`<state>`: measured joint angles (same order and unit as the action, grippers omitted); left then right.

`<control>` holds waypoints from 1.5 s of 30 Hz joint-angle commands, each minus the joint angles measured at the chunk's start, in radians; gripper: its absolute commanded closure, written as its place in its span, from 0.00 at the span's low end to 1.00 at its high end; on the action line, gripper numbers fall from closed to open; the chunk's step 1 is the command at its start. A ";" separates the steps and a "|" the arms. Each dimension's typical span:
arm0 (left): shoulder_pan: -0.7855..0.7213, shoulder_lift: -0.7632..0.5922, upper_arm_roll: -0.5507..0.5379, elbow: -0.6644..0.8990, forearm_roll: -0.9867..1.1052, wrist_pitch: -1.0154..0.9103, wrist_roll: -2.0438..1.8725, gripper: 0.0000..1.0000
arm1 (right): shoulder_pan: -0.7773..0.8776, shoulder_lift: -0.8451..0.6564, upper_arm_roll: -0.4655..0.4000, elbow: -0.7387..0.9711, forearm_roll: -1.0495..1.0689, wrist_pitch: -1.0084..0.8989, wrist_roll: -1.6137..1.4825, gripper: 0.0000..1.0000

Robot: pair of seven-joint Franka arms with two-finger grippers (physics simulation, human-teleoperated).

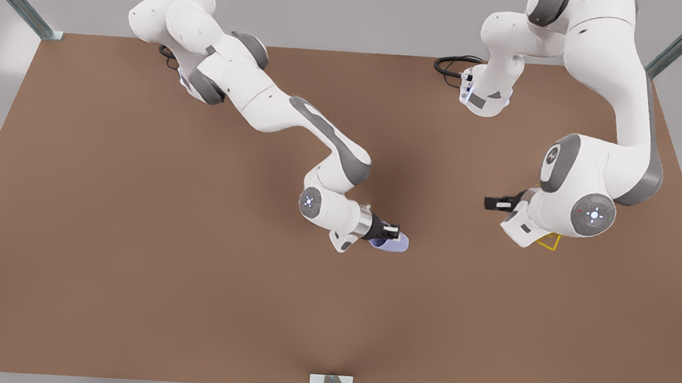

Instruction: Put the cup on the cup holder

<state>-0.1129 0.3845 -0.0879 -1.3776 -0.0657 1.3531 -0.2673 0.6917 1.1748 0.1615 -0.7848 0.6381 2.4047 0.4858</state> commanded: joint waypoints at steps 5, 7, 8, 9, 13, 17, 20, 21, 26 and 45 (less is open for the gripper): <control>-0.142 0.065 -0.001 0.058 -0.065 0.403 -1.610 0.00 | 0.005 0.077 0.020 0.095 0.005 0.039 0.030 0.79; -0.152 0.073 -0.001 0.060 -0.062 0.405 -1.589 0.00 | 0.008 0.086 0.020 0.099 0.005 0.037 0.022 0.79; -0.157 0.080 -0.001 0.060 -0.049 0.405 -1.589 0.00 | 0.008 0.088 0.020 0.099 0.003 0.036 0.019 0.79; -0.160 0.083 -0.001 0.057 -0.048 0.405 -1.589 0.00 | 0.009 0.103 0.020 0.101 0.003 0.028 0.002 0.79; -0.177 0.109 -0.001 0.052 -0.026 0.406 -1.603 0.00 | 0.009 0.117 0.021 0.104 0.005 0.025 0.002 0.00; -0.186 0.117 -0.001 0.051 -0.026 0.411 -1.603 0.00 | 0.008 0.126 0.020 0.104 0.003 0.004 -0.098 0.00; -0.185 0.122 -0.001 0.052 -0.026 0.411 -1.603 0.00 | 0.008 0.126 0.018 0.102 0.003 0.004 -0.099 0.00; -0.186 0.123 -0.001 0.054 -0.026 0.411 -1.603 0.00 | 0.002 0.128 0.018 0.102 0.003 0.002 -0.101 0.00; -0.192 0.125 -0.001 0.054 -0.026 0.411 -1.603 0.00 | -0.032 0.129 0.016 0.088 0.003 -0.018 -0.179 0.00; -0.277 0.241 0.016 0.063 0.060 0.578 -1.994 0.00 | -0.704 -0.696 0.124 -0.778 -0.693 -0.527 -0.282 0.00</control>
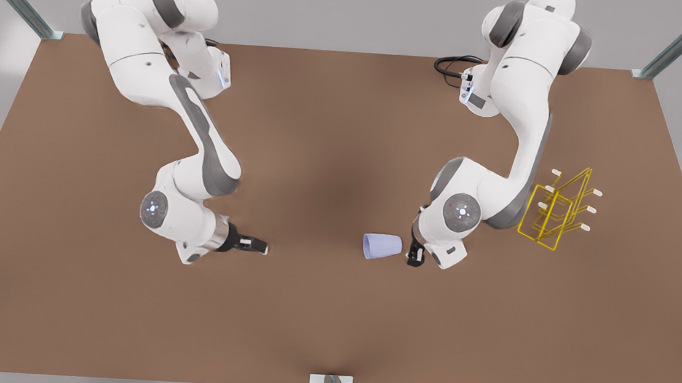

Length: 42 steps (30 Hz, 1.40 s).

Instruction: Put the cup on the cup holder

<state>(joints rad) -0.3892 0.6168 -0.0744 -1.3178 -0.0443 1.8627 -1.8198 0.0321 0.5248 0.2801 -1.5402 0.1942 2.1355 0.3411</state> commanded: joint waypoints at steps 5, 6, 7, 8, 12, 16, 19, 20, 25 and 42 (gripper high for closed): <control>0.004 0.060 0.015 0.016 0.119 0.121 -0.625 0.00 | -0.086 -0.203 -0.167 0.146 -0.403 -0.499 -0.194 0.00; -0.019 0.060 0.013 -0.015 0.158 0.130 -0.638 0.00 | -0.100 -0.241 -0.164 0.140 -0.389 -0.537 -0.197 0.00; -0.023 0.058 0.013 -0.037 0.158 0.131 -0.654 0.00 | -0.124 -0.302 -0.156 0.121 -0.352 -0.604 -0.298 0.00; -0.028 0.052 0.013 -0.054 0.159 0.133 -0.679 0.00 | -0.139 -0.348 -0.156 0.121 -0.289 -0.654 -0.333 0.00; -0.057 0.024 0.013 -0.161 0.172 0.208 -0.681 0.00 | -0.147 -0.341 -0.160 0.132 -0.240 -0.660 -0.337 0.00; -0.060 0.012 0.013 -0.222 0.187 0.260 -0.704 0.00 | -0.115 -0.318 -0.153 0.126 -0.243 -0.588 -0.335 0.00; -0.082 0.018 0.010 -0.245 0.185 0.303 -0.730 0.00 | -0.141 -0.278 -0.151 0.121 -0.239 -0.537 -0.337 0.00; -0.080 0.023 0.010 -0.248 0.176 0.315 -0.731 0.00 | -0.152 -0.269 -0.153 0.115 -0.242 -0.513 -0.335 0.00; -0.089 0.038 0.010 -0.301 0.179 0.380 -0.773 0.00 | -0.187 -0.284 -0.150 0.078 -0.231 -0.490 -0.335 0.00; -0.120 0.075 -0.024 -0.290 0.187 0.530 -0.739 0.00 | -0.189 -0.270 -0.151 0.092 -0.230 -0.529 -0.337 0.00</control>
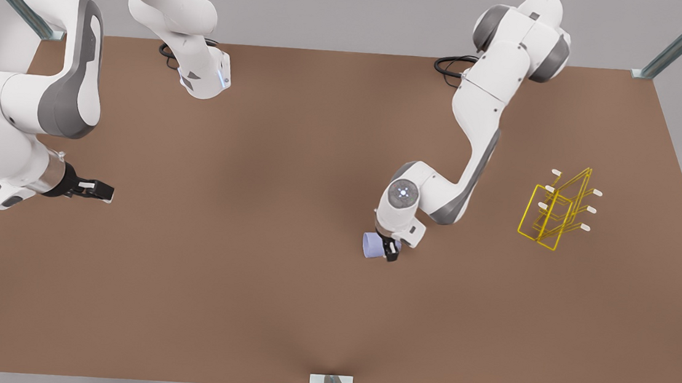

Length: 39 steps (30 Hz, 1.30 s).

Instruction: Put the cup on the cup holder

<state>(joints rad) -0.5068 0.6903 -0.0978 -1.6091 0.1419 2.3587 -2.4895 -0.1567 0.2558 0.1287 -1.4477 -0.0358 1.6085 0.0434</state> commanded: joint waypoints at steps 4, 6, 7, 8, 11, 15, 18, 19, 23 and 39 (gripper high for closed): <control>-0.004 0.020 0.000 0.026 0.002 0.033 -0.066 0.00 | 0.002 -0.001 0.000 -0.005 0.000 -0.004 -0.039 0.00; -0.007 0.031 0.000 0.034 0.002 0.033 -0.054 0.00 | 0.002 -0.001 0.000 -0.003 0.000 -0.015 -0.039 0.00; -0.012 0.037 0.001 0.034 0.002 0.034 -0.054 0.00 | 0.002 -0.001 0.000 -0.002 0.000 -0.015 -0.039 0.00; -0.015 0.038 0.001 0.032 0.002 0.043 -0.054 0.00 | 0.002 -0.001 0.000 -0.002 0.000 -0.015 -0.039 0.00; -0.018 0.057 0.001 0.032 0.008 0.056 -0.054 0.00 | 0.002 0.000 0.000 -0.002 0.000 -0.015 -0.039 0.00; -0.019 0.069 0.001 0.034 0.022 0.057 -0.054 0.00 | 0.003 0.000 0.000 -0.002 0.000 -0.015 -0.039 0.00; -0.021 0.081 0.001 0.037 0.024 0.076 -0.054 0.00 | 0.003 0.000 0.002 -0.002 0.000 -0.015 -0.039 0.00; -0.024 0.087 0.001 0.037 0.031 0.077 -0.054 0.00 | 0.003 0.000 0.002 -0.002 0.000 -0.015 -0.039 0.00; -0.035 0.103 0.001 0.040 0.033 0.077 -0.054 0.00 | 0.005 0.002 0.000 -0.002 0.000 -0.013 -0.039 0.00; -0.039 0.052 0.001 0.121 0.097 -0.059 0.024 0.30 | 0.008 0.003 0.000 -0.002 0.000 -0.013 -0.039 0.00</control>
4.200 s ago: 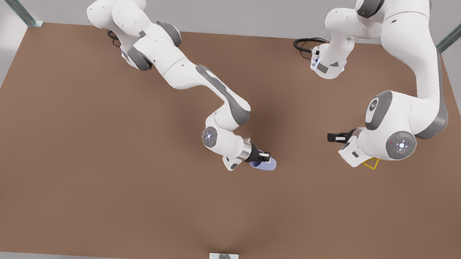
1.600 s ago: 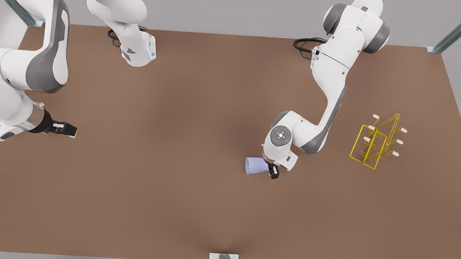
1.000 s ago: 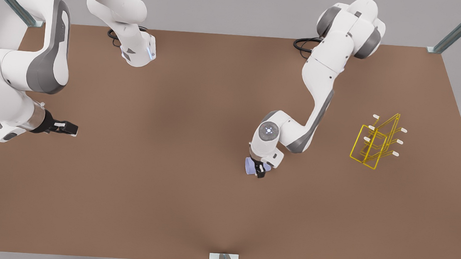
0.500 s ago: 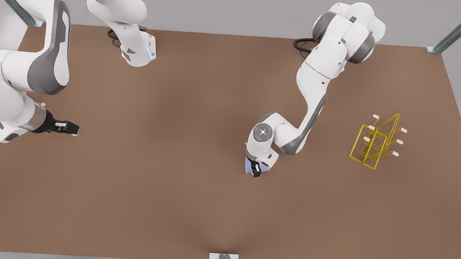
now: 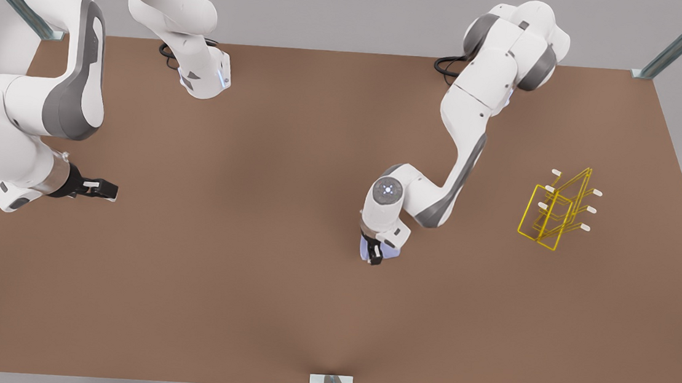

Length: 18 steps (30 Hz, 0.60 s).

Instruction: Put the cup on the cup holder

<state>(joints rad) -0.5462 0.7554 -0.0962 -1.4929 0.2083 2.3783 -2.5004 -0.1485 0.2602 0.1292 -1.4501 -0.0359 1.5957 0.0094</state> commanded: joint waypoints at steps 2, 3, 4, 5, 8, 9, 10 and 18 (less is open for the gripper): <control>-0.012 -0.014 0.000 0.005 0.121 -0.163 0.037 0.30 | 0.001 -0.001 0.001 0.000 0.001 0.000 -0.005 0.00; -0.018 -0.016 0.000 0.005 0.180 -0.234 0.037 0.30 | 0.001 -0.001 0.001 0.000 0.001 0.000 -0.005 0.00; -0.027 -0.027 0.000 0.003 0.227 -0.315 0.037 0.30 | 0.001 -0.001 0.000 0.000 0.001 0.000 -0.005 0.00; -0.044 -0.027 0.000 0.003 0.269 -0.396 0.037 0.30 | 0.001 -0.001 0.000 0.000 0.001 0.000 -0.005 0.00; -0.055 -0.036 0.001 0.003 0.416 -0.674 0.034 0.30 | 0.000 -0.001 0.000 -0.001 0.001 0.000 -0.005 0.00; -0.060 -0.037 0.001 0.005 0.456 -0.763 0.034 0.30 | 0.000 -0.001 0.001 -0.001 0.001 0.000 -0.005 0.00; -0.064 -0.034 0.001 0.003 0.511 -0.849 0.034 0.30 | -0.002 -0.001 0.001 -0.001 0.001 0.000 -0.005 0.00; -0.050 -0.018 0.082 -0.010 0.888 -1.193 0.045 0.30 | 0.000 -0.001 0.001 -0.001 0.001 0.001 -0.005 0.00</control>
<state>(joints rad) -0.6003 0.7400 -0.0218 -1.5024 0.9706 1.4083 -2.4664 -0.1502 0.2604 0.1290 -1.4516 -0.0359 1.5965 0.0066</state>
